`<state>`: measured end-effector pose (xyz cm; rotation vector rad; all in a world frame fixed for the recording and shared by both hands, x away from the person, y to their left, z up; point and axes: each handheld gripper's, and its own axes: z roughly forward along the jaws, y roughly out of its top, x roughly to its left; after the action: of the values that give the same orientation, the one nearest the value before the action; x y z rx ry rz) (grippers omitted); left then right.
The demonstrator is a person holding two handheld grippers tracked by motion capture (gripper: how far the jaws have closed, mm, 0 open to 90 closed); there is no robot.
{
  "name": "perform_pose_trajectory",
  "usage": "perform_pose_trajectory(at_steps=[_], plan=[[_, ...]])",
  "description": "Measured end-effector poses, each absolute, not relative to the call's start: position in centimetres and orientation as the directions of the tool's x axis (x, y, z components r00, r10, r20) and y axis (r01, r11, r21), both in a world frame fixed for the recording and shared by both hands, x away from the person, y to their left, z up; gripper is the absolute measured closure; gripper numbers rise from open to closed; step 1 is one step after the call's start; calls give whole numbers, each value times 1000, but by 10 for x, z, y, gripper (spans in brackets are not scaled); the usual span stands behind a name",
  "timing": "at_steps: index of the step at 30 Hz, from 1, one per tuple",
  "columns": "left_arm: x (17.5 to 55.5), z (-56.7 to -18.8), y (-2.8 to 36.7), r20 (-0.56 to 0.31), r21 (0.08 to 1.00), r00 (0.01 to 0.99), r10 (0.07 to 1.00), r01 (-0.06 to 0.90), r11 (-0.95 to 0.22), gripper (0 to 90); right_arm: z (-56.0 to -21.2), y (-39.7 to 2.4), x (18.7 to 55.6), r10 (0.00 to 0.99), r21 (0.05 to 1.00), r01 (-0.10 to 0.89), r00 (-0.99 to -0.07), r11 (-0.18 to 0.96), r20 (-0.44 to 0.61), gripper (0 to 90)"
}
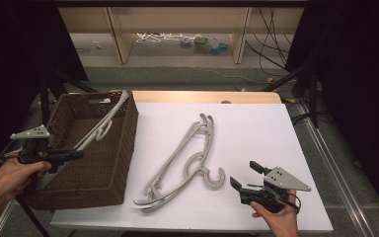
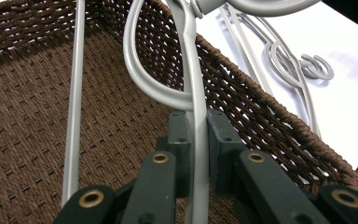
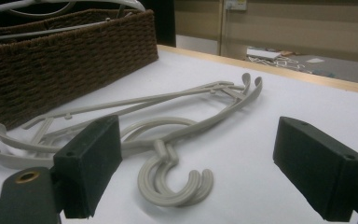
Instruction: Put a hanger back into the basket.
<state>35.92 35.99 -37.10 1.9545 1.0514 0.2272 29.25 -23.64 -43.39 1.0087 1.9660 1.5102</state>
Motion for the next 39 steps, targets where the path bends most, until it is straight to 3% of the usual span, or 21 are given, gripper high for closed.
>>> perform_pose_trajectory(at_steps=[20, 24, 34, 39], plan=[[371, -380, 363, -255, 684, 583, 771, 673, -282, 809, -433, -237, 293, 780, 950, 281, -621, 137, 72, 163], [372, -381, 362, -203, 653, 598, 776, 673, -348, 808, -434, -237, 293, 780, 950, 281, -622, 136, 72, 163], [378, -393, 355, -197, 608, 578, 792, 705, -364, 801, -434, -237, 293, 780, 949, 280, -623, 147, 63, 163], [383, -394, 358, -143, 548, 575, 806, 724, -419, 789, -434, -237, 293, 781, 949, 277, -622, 148, 60, 163]])
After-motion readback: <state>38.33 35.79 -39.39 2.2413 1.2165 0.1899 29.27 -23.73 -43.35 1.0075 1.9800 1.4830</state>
